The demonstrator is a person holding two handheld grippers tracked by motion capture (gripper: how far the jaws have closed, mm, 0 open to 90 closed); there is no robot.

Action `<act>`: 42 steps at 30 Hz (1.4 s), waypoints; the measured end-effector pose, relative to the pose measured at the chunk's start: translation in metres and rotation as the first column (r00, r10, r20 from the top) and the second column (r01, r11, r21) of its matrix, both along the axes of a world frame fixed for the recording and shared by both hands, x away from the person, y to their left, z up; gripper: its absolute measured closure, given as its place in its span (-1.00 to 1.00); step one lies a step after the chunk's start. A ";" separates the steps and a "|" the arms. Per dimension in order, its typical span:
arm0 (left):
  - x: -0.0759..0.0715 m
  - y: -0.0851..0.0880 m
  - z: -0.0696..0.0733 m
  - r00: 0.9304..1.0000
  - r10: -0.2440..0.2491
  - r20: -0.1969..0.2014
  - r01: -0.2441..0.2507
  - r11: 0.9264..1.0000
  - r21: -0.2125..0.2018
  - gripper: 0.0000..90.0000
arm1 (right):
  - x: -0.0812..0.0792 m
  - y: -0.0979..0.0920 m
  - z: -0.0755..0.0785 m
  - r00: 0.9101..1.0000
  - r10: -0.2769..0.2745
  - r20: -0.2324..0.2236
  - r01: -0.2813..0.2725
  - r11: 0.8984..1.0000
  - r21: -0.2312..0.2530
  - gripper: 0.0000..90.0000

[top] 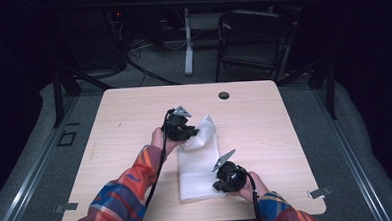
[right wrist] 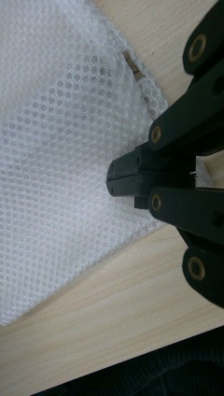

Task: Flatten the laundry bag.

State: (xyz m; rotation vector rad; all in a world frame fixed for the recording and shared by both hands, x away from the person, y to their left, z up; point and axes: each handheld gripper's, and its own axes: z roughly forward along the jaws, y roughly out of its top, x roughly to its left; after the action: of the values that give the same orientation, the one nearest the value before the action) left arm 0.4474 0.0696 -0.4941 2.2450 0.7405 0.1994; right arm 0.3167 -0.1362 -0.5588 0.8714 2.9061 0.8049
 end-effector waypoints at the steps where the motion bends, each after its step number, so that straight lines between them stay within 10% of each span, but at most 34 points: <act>1: 0.002 0.000 0.001 1.000 0.008 0.003 -0.008 1.000 0.003 0.82 | 0.000 0.000 0.001 1.000 0.006 0.000 -0.006 1.000 -0.008 1.00; 20: 0.032 -0.003 0.024 0.998 0.059 0.032 -0.061 0.996 0.064 0.81 | 0.000 0.000 0.000 1.000 0.000 -0.003 0.000 1.000 0.006 1.00; 32: 0.061 -0.007 0.035 0.987 0.131 0.089 -0.142 0.981 0.129 0.72 | 0.000 0.000 0.001 1.000 -0.004 -0.021 0.004 1.000 -0.013 1.00; 42: 0.073 0.000 0.044 0.961 0.249 0.124 -0.259 0.963 0.071 -0.13 | -0.001 0.000 0.003 1.000 -0.010 -0.022 0.010 1.000 0.001 0.80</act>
State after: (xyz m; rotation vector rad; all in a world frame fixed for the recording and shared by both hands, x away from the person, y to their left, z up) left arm 0.5203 0.0698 -0.4506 2.1925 0.9730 0.4892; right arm 0.3157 -0.1365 -0.5558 0.8994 2.9183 0.8013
